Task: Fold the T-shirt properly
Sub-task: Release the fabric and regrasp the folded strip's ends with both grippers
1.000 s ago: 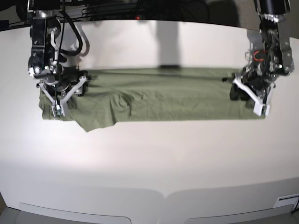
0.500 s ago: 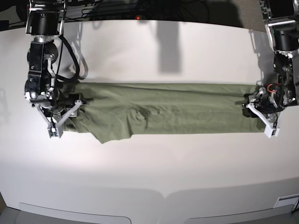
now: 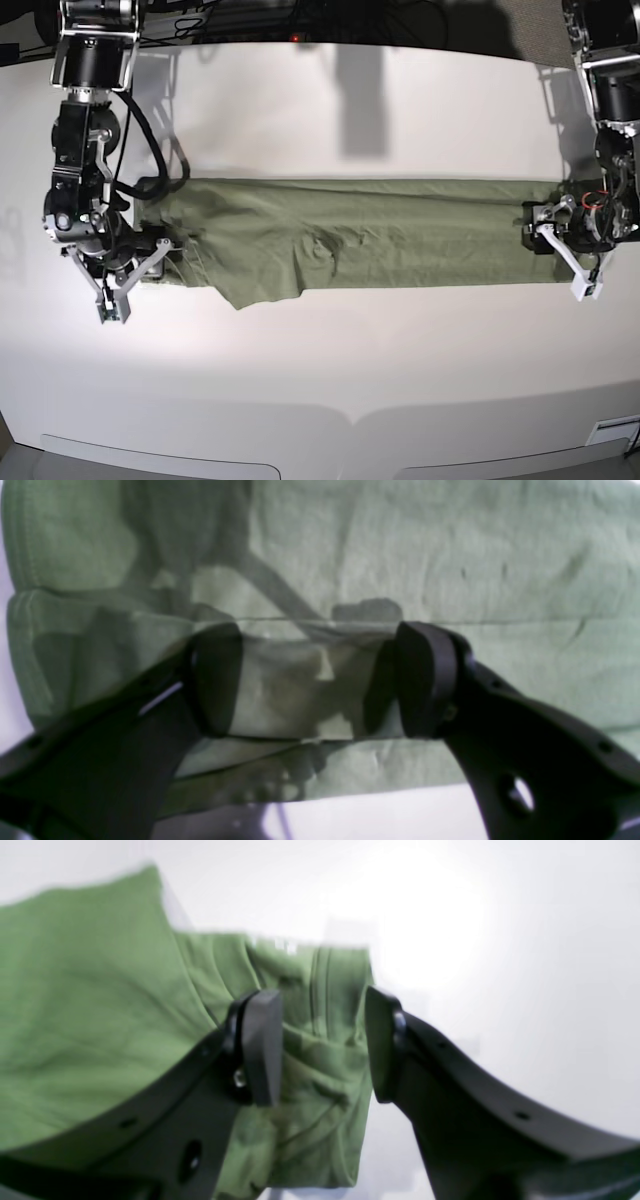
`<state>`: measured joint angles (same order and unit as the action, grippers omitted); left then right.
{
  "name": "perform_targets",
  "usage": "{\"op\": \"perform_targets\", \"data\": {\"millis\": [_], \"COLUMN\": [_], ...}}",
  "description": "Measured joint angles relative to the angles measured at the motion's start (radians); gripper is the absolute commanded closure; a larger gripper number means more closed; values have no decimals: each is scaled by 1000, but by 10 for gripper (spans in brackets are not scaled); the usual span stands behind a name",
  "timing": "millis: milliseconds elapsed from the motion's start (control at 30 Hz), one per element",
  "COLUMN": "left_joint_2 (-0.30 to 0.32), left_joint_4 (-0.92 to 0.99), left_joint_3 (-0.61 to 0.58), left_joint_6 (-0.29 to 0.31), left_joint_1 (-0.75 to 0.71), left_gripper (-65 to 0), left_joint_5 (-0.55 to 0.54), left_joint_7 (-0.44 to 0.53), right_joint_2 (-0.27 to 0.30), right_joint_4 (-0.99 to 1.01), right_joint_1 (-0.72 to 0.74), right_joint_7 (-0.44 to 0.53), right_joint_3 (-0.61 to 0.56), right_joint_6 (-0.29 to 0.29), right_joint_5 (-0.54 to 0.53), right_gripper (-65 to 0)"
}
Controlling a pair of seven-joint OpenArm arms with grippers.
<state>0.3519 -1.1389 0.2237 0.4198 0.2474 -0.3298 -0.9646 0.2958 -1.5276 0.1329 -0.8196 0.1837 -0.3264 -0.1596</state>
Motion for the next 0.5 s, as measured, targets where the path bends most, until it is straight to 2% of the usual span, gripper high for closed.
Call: {"op": "perform_targets", "data": {"millis": [167, 367, 500], "left_joint_2": [24, 111, 191], "left_joint_4": [0, 0, 5], "left_joint_3": [-1, -1, -2], "left_joint_6": [0, 0, 3], "left_joint_1": [3, 31, 33], "left_gripper": [-459, -457, -456], "left_joint_5": [-1, -8, -4], "left_joint_7": [8, 19, 148], "right_joint_2": [0, 0, 0], "right_joint_4": [-85, -111, -111], "right_joint_1": [0, 0, 0], "right_joint_7": [-10, -16, -20], "right_joint_3": [0, 0, 0], "right_joint_6": [0, 0, 0], "right_joint_5": [-2, -3, -3], "right_gripper": [-274, -274, -274]}}
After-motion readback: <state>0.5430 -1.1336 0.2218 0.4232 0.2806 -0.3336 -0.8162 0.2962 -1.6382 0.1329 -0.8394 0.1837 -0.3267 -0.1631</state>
